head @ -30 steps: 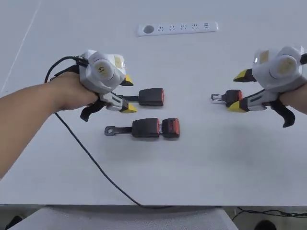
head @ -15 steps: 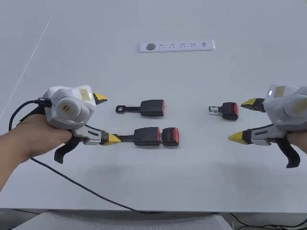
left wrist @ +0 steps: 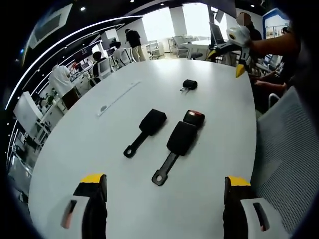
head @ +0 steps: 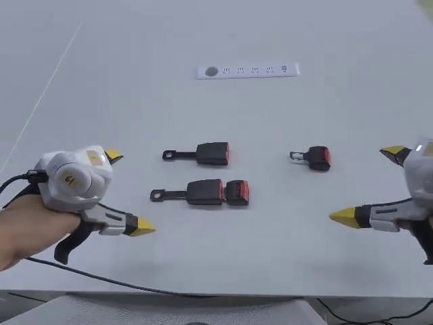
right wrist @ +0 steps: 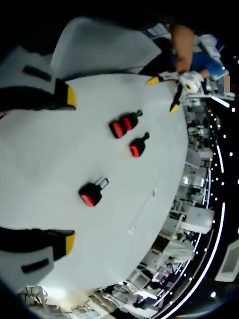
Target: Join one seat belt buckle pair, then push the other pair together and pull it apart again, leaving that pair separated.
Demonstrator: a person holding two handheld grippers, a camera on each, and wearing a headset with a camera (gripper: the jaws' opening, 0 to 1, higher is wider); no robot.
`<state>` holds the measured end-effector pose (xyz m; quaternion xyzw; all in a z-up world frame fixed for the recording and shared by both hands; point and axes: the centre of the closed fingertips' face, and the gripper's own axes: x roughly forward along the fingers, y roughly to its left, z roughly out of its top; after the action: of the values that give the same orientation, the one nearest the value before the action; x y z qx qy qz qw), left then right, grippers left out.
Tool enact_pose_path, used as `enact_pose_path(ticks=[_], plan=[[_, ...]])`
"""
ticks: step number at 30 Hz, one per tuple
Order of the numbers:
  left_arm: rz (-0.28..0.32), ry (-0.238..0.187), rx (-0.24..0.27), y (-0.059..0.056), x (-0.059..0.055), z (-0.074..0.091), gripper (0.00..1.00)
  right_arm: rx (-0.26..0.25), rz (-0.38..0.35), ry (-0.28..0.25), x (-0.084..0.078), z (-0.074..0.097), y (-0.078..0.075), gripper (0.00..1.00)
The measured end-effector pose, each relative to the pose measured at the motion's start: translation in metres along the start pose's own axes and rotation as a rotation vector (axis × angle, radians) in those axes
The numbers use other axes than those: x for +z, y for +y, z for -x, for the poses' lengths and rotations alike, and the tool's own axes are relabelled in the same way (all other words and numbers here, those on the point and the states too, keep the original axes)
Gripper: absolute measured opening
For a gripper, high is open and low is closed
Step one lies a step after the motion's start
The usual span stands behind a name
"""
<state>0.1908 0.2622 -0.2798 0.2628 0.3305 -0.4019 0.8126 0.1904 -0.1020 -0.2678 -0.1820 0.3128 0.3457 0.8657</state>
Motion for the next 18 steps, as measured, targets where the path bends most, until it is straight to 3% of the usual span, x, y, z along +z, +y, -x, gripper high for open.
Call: enact_pose_path(ticks=[3,10,18], plan=[[0.086,-0.027,0.001,-0.002,-0.002,0.005,1.0,-0.003,-0.016,-0.004,-0.001,0.002,0.004,1.0],[0.127,-0.045,0.041,-0.002,-0.002,0.017,1.0,0.004,0.0,-0.006,0.0,-0.001,0.013,1.0],[0.152,-0.057,0.081,-0.003,-0.004,0.023,1.0,-0.001,0.012,-0.025,0.011,0.002,0.008,1.0]])
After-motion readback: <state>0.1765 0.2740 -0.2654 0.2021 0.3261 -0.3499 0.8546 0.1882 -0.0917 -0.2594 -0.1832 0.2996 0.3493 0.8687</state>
